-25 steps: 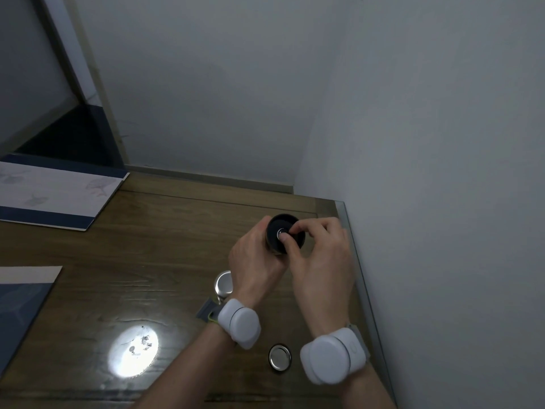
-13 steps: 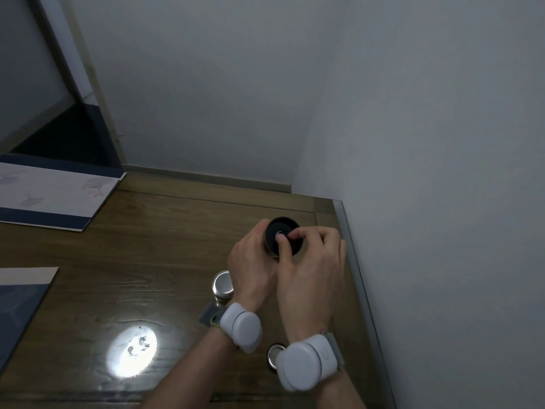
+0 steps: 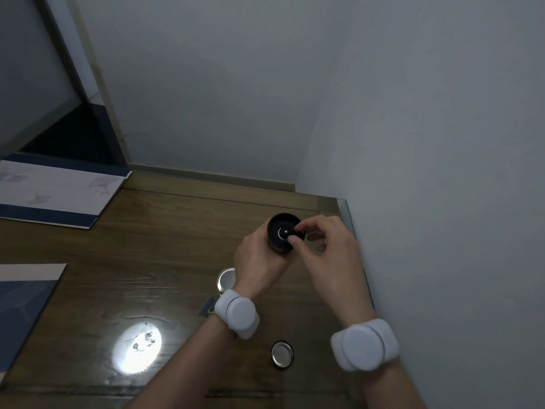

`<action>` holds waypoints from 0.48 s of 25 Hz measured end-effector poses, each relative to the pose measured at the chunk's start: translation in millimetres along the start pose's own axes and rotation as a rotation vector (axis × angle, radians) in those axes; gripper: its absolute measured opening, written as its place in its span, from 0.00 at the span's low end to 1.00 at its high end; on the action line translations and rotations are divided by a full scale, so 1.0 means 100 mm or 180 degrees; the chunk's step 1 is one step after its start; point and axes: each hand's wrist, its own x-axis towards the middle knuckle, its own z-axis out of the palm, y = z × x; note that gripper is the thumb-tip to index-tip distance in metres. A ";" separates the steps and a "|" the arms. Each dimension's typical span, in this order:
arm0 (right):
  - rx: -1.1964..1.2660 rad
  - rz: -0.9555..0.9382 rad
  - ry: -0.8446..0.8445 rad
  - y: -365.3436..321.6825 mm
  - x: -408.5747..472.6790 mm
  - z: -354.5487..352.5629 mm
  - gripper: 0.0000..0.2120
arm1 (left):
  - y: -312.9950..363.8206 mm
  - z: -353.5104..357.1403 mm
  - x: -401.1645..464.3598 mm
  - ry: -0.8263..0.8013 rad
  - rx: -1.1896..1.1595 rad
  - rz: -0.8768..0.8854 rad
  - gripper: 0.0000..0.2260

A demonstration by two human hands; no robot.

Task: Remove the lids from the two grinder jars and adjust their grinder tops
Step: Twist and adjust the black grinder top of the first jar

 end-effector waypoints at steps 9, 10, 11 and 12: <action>-0.0505 -0.0036 -0.0105 0.01 0.05 -0.11 0.06 | 0.01 0.02 -0.01 -0.0303 0.0355 0.0119 0.16; -0.0529 -0.0017 -0.0095 0.01 0.05 -0.10 0.07 | 0.00 0.02 -0.01 -0.0300 0.0360 0.0128 0.16; -0.0560 0.0003 -0.0079 0.00 0.04 -0.09 0.07 | 0.00 0.01 -0.02 -0.0302 0.0364 0.0144 0.16; -0.0596 0.0022 -0.0050 -0.01 0.03 -0.09 0.07 | 0.00 0.01 -0.02 -0.0290 0.0372 0.0155 0.16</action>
